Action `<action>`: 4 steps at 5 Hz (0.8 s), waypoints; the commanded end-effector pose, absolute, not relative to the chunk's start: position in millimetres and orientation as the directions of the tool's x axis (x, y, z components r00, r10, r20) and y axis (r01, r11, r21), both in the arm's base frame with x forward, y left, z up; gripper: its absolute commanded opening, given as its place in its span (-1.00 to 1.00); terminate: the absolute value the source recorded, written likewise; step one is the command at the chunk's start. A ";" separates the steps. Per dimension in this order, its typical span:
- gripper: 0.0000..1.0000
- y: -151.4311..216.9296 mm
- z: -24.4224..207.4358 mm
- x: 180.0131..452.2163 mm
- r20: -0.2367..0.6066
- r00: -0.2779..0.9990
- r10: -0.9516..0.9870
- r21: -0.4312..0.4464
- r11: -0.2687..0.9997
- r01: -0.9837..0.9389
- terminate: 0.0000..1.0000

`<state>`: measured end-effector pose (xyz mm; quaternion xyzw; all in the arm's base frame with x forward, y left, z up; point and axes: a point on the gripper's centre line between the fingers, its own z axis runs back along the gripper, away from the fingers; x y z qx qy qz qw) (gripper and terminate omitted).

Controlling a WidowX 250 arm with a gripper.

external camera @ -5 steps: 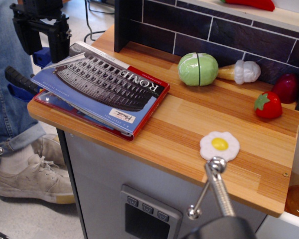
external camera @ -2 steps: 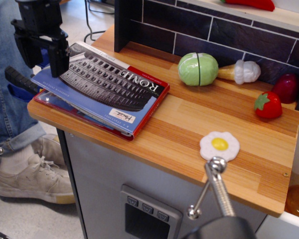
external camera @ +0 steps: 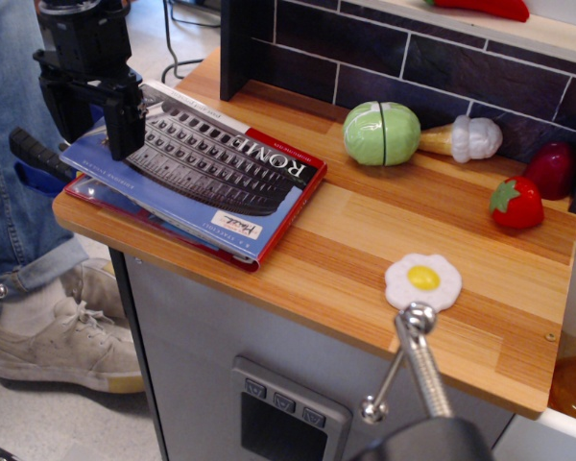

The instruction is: Open book

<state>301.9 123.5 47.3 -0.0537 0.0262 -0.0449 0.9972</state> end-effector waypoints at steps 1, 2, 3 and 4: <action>1.00 105.2 81.8 313.6 0.046 0.991 -0.127 -0.108 0.986 0.131 -1.00; 1.00 92.7 105.3 320.3 0.058 0.992 -0.112 -0.155 0.981 0.119 -1.00; 1.00 70.3 124.7 328.0 0.059 0.993 -0.106 -0.192 0.975 0.115 -1.00; 1.00 38.6 150.9 335.8 0.068 0.993 -0.096 -0.270 0.957 0.111 -1.00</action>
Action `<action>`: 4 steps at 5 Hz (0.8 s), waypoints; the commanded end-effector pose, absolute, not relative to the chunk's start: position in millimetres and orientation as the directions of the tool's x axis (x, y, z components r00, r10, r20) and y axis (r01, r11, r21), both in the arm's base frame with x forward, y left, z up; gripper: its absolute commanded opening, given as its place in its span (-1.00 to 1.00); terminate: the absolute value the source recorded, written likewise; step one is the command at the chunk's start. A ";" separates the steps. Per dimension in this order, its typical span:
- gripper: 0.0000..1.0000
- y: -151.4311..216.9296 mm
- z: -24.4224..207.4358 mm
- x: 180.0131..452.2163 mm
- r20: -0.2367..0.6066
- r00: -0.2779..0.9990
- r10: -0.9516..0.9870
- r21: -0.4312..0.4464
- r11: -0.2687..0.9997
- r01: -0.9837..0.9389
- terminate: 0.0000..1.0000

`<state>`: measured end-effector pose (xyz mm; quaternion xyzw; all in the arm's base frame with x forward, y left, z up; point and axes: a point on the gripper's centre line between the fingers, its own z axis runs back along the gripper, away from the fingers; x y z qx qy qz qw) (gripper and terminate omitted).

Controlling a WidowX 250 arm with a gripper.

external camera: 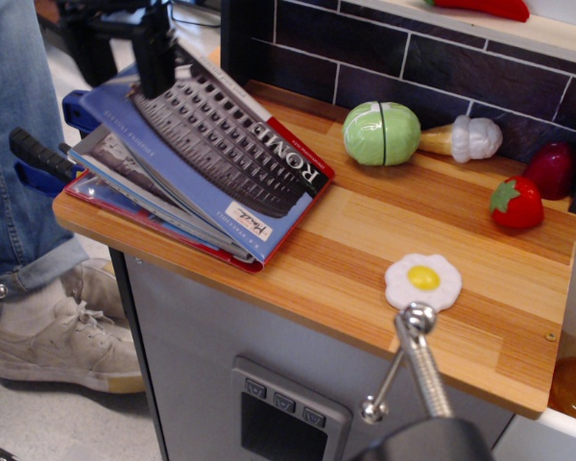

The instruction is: Open book

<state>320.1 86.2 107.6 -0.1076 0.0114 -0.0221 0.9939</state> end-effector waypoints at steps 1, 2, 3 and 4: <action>1.00 6.5 180.0 339.2 0.060 0.994 -0.090 -0.410 0.906 0.106 -1.00; 1.00 -28.7 189.8 339.3 0.070 0.994 -0.080 -0.488 0.867 0.104 -1.00; 1.00 -60.8 191.5 336.9 0.057 0.994 -0.092 -0.513 0.852 0.108 -1.00; 1.00 -98.2 177.9 333.1 0.038 0.993 -0.115 -0.523 0.844 0.117 -1.00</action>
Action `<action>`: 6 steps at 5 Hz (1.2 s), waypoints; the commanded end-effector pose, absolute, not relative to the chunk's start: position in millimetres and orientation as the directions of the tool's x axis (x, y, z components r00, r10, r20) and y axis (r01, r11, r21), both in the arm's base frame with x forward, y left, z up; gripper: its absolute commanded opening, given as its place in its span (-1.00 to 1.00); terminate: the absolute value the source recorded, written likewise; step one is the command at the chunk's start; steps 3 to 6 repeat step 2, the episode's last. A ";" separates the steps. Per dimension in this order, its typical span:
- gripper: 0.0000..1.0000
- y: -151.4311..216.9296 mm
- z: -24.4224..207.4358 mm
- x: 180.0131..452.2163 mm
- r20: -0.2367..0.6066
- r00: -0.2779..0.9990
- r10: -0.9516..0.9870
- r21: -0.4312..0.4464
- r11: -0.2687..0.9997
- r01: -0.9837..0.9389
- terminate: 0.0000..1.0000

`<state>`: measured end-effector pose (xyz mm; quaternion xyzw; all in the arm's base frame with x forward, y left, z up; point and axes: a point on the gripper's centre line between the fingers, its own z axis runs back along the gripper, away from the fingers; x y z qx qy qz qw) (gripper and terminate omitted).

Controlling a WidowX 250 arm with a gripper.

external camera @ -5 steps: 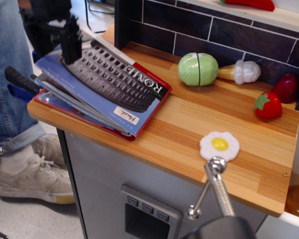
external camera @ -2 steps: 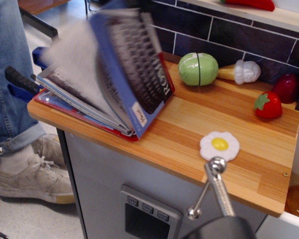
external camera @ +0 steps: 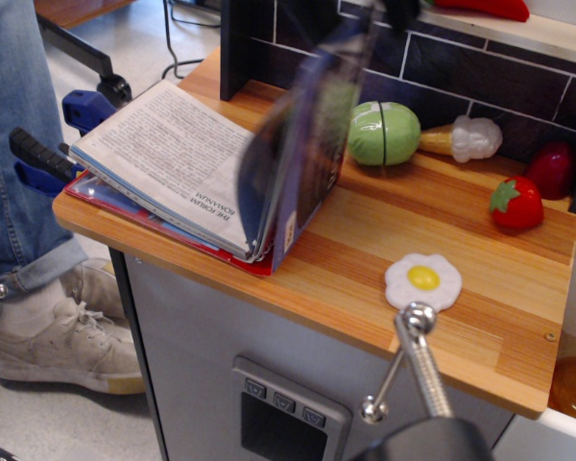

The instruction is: Open book

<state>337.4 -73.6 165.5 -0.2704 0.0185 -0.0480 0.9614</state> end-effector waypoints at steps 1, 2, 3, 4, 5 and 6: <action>1.00 -137.6 185.3 332.1 0.021 0.998 -0.060 -0.578 0.814 0.061 -1.00; 1.00 -169.6 200.3 326.5 -0.006 0.999 -0.048 -0.611 0.791 0.034 1.00; 1.00 -169.6 200.3 326.5 -0.006 0.999 -0.048 -0.611 0.791 0.034 1.00; 1.00 -169.6 200.3 326.5 -0.006 0.999 -0.048 -0.611 0.791 0.034 1.00; 1.00 -169.6 200.3 326.5 -0.006 0.999 -0.048 -0.611 0.791 0.034 1.00; 1.00 -169.6 200.3 326.5 -0.006 0.999 -0.048 -0.611 0.791 0.034 1.00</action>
